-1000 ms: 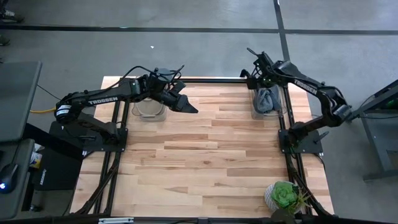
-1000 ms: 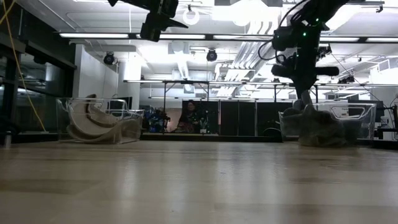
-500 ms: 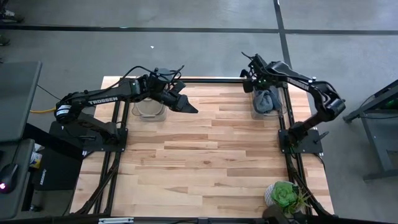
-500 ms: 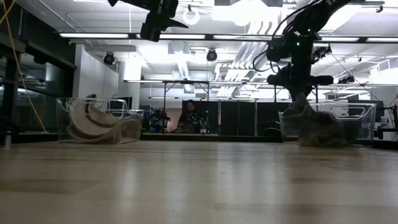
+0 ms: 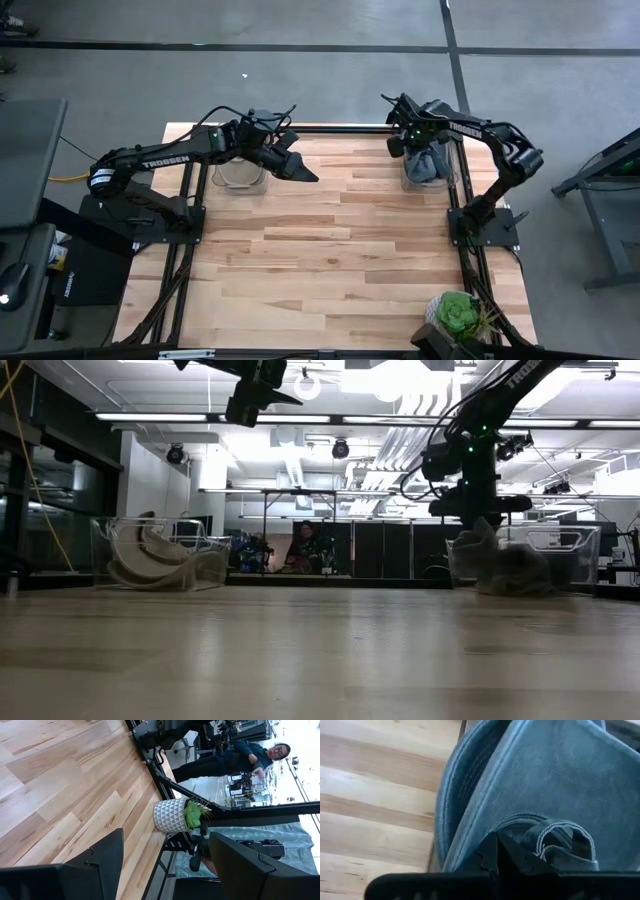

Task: Pick & Place hat
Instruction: Put the blue cap into the right transparent bin, then return to Home Position

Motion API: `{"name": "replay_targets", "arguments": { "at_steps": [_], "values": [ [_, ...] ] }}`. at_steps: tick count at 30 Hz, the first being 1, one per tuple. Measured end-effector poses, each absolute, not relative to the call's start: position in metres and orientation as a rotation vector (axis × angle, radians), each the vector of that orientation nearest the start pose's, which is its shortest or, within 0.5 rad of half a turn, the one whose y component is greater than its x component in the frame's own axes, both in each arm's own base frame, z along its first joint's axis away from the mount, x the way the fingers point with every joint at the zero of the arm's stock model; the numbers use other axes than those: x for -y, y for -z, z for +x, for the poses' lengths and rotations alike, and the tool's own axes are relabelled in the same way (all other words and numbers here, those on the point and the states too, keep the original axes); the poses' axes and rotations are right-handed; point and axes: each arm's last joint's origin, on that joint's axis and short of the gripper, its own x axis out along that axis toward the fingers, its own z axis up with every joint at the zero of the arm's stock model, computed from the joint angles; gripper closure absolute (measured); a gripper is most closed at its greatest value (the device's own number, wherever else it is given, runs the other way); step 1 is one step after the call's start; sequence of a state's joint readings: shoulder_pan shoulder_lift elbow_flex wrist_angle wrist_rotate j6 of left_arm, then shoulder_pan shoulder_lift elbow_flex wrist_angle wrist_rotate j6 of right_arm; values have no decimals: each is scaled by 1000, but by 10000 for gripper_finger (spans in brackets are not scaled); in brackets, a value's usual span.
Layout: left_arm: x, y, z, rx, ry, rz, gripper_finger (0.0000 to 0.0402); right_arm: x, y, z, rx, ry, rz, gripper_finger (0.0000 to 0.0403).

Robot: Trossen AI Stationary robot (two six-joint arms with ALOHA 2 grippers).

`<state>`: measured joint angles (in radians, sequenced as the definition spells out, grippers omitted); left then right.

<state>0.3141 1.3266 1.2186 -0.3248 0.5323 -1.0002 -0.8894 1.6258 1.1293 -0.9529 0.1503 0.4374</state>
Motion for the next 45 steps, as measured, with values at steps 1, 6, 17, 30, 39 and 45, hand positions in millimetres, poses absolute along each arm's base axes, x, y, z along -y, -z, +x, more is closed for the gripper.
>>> {"name": "replay_targets", "arguments": {
  "at_steps": [1,6,17,30,39,45],
  "values": [
    [-76,-354,281,-476,-1,-1160,150,229,-206,180,-1231,1156,873,403],
    [-76,-354,281,-476,-1,-1160,150,230,-198,181,-1291,1142,853,403],
    [-76,-354,281,-471,-13,-1158,150,227,-207,178,-1276,1123,831,403],
    [-76,-354,281,-467,-21,-1156,150,209,-256,157,-1090,1160,809,403],
    [-77,-354,281,-450,-48,-1141,150,178,-296,146,-907,1089,782,403],
    [-77,-354,281,-445,-42,-1109,150,152,-320,146,-780,974,717,403]
  ]
}}
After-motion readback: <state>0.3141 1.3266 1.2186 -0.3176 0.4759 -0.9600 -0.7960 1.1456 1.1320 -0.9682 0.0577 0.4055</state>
